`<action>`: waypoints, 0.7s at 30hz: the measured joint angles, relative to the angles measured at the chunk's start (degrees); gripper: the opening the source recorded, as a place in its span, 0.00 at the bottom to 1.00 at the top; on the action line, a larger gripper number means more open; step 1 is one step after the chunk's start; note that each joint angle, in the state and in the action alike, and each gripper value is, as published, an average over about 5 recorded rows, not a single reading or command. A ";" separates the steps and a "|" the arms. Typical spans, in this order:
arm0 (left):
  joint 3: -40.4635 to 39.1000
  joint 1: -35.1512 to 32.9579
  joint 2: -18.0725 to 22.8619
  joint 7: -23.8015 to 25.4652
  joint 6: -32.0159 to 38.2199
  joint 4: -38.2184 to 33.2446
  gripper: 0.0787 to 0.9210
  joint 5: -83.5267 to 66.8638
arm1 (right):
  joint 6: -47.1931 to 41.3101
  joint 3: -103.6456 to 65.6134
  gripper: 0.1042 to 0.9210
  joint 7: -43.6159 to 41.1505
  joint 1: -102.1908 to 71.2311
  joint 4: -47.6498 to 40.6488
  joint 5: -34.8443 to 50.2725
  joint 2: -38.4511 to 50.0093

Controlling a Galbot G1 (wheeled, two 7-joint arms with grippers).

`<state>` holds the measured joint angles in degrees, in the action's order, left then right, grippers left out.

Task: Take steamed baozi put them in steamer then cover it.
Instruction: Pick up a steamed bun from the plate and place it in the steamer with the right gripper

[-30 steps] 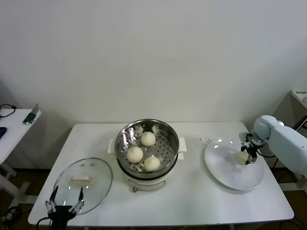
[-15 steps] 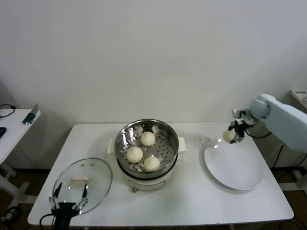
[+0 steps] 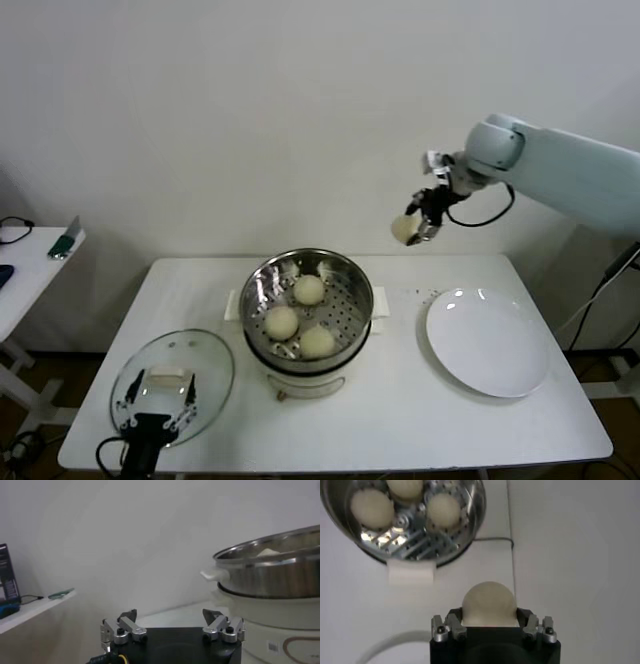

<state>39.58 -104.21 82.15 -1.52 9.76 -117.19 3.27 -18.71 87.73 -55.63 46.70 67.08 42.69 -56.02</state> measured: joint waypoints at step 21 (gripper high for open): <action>-0.36 0.51 -0.97 0.02 0.20 0.32 0.88 -0.35 | -4.13 12.37 0.73 5.86 1.10 4.76 11.68 -16.23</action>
<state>39.22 -103.70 81.17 -1.50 9.96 -116.88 2.92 -22.85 100.10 -49.77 47.80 71.84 54.37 -72.24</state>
